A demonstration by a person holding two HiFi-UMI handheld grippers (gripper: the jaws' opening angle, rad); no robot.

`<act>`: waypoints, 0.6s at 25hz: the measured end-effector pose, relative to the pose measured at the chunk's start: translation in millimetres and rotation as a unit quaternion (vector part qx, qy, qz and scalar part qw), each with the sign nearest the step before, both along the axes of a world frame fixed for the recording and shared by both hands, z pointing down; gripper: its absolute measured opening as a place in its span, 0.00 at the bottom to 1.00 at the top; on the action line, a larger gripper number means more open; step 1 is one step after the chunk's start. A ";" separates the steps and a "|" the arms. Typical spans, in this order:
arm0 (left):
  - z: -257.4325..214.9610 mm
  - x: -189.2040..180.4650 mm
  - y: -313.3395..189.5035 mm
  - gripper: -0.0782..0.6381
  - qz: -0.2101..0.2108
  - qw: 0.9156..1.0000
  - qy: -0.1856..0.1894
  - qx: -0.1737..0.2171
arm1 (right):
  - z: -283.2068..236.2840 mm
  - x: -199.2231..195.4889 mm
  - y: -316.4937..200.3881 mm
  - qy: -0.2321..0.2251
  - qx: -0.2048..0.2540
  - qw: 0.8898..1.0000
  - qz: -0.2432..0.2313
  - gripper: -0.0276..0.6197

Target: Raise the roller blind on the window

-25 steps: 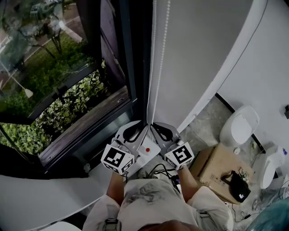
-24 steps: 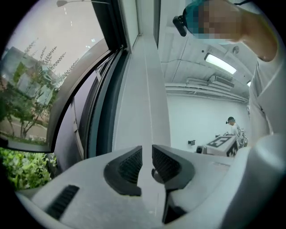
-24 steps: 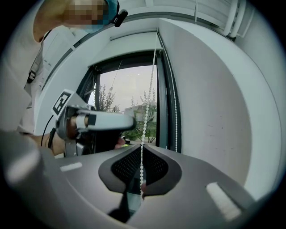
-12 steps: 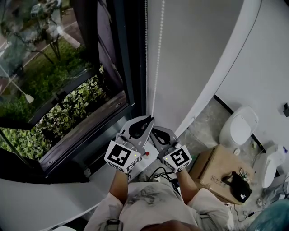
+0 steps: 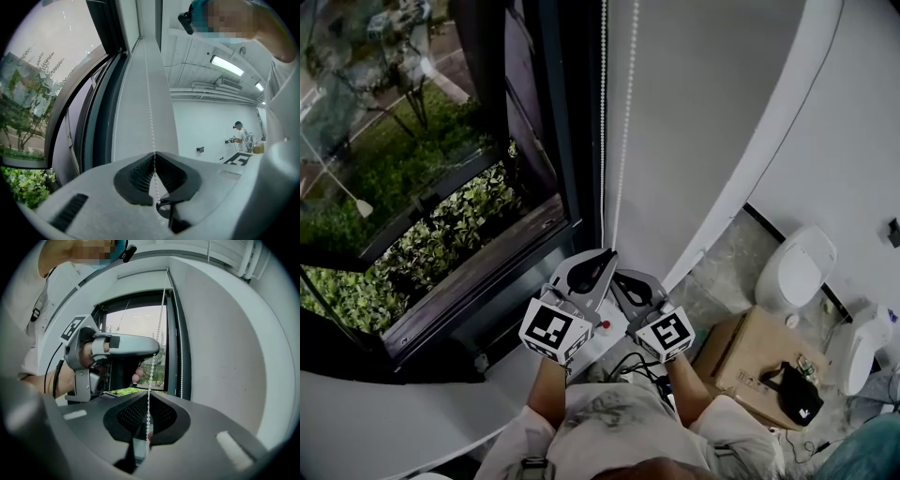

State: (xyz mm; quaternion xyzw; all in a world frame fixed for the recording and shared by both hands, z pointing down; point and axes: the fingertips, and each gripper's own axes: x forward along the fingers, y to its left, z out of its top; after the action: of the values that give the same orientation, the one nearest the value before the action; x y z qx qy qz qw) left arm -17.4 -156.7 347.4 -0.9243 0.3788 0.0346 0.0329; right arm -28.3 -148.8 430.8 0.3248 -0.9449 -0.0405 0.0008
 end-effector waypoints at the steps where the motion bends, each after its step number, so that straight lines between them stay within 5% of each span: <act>1: 4.0 -0.6 -0.4 0.14 -0.001 1.000 -0.001 -0.004 | 2.9 -0.3 -0.1 0.003 -0.001 1.000 0.001 0.07; 15: 55.4 -3.7 -6.4 0.14 -0.011 0.998 -0.011 -0.055 | 53.4 -1.1 -5.4 0.032 -0.045 0.998 0.008 0.07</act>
State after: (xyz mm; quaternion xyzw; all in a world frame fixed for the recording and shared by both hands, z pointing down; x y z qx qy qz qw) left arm -21.1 -163.0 402.8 -0.9206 0.3902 0.0030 -0.0136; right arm -29.5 -154.2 484.2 0.3301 -0.9428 -0.0080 0.0464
